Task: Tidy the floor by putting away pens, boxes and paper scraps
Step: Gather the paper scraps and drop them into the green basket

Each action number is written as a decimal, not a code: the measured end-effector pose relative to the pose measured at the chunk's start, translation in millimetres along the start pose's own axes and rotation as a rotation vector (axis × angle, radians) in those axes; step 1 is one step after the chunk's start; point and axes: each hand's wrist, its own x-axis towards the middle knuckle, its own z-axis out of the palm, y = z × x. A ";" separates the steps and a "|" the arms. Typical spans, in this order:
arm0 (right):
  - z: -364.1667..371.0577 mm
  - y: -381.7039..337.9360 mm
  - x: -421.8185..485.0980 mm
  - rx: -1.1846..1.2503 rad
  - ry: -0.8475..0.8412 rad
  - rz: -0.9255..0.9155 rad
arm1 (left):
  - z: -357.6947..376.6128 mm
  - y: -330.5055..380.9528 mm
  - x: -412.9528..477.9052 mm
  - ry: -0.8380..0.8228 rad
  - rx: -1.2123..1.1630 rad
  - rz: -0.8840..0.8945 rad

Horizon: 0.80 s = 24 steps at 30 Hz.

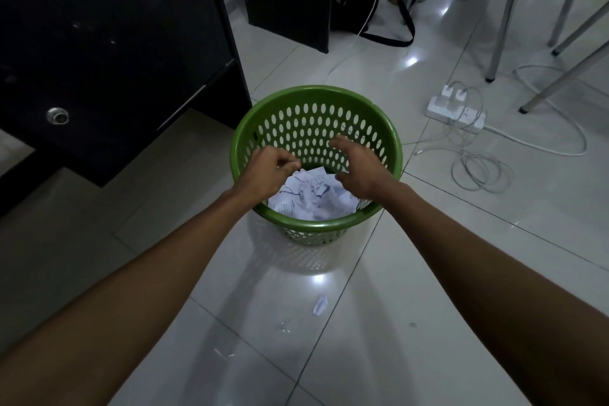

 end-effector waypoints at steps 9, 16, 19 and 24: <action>3.2 -3.9 -9.4 -0.019 0.035 -0.027 | 0.7 0.6 -8.9 0.040 0.005 0.007; 2.7 -14.8 -26.9 -0.011 0.074 -0.032 | -2.0 8.2 -30.1 0.090 -0.017 0.005; 4.1 -20.3 -37.9 -0.019 0.094 -0.040 | -2.5 10.0 -45.6 0.091 -0.027 0.024; 9.8 -30.0 -62.9 -0.034 0.126 -0.077 | -6.3 10.6 -78.8 0.107 -0.034 0.082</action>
